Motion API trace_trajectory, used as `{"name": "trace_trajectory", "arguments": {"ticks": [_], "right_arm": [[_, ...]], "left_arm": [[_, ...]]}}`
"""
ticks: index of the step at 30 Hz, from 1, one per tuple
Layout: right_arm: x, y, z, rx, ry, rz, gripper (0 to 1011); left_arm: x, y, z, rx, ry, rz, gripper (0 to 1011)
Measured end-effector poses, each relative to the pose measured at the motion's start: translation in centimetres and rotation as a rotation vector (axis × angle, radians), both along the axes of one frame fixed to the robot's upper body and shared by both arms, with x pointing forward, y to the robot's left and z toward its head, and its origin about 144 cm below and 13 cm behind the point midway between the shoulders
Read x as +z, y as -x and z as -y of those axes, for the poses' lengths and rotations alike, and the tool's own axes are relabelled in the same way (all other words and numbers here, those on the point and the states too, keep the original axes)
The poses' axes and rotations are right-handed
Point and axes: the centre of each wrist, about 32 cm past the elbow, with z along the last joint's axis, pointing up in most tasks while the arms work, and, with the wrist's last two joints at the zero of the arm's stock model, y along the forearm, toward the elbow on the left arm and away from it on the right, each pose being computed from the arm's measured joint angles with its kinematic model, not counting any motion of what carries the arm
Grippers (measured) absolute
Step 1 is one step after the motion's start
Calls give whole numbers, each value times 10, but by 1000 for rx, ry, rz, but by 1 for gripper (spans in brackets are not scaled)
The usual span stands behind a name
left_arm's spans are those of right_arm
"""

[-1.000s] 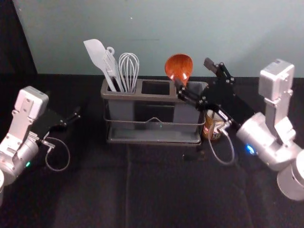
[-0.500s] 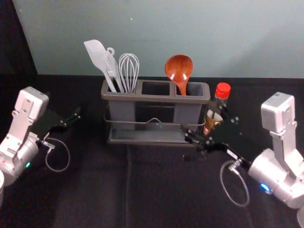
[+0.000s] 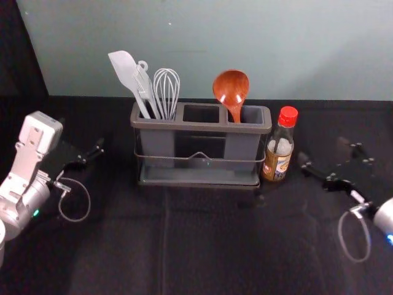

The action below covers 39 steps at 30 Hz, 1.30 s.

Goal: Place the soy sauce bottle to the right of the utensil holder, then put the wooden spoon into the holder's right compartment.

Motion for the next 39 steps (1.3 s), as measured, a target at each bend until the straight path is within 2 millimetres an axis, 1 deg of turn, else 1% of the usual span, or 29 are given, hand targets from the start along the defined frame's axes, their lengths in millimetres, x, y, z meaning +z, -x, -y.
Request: {"name": "trace_trajectory", "arguments": {"ticks": [2,4,5,7,13,14,16,17,23,27,31,39], "right_arm": [[-3,-4,11,-43,1,1,1004],[-4,-7,14,-53,0,3,1004],[-6,-11,18,-70,-3,6,1004],[-9,-16,20,-82,-8,9,1004],[-27,-42,23,-122,-26,47,1004],[-31,-50,23,-132,-22,54,1004],[-36,-58,21,-140,-12,56,1004],[-39,-65,18,-147,3,57,1004],[-46,-87,4,-161,57,55,1004],[-48,-97,-6,-177,86,52,1004],[-49,-102,-12,-189,104,60,1004],[-49,-100,-10,-189,102,59,1004]], "left_arm": [[0,0,0,0,0,0,1005],[0,0,0,0,0,0,1005],[0,0,0,0,0,0,1005],[0,0,0,0,0,0,1005],[0,0,0,0,0,0,1005],[0,0,0,0,0,0,1005],[0,0,0,0,0,0,1005],[0,0,0,0,0,0,1005],[0,0,0,0,0,0,1005],[0,0,0,0,0,0,1005],[0,0,0,0,0,0,1005],[0,0,0,0,0,0,1005]]}}
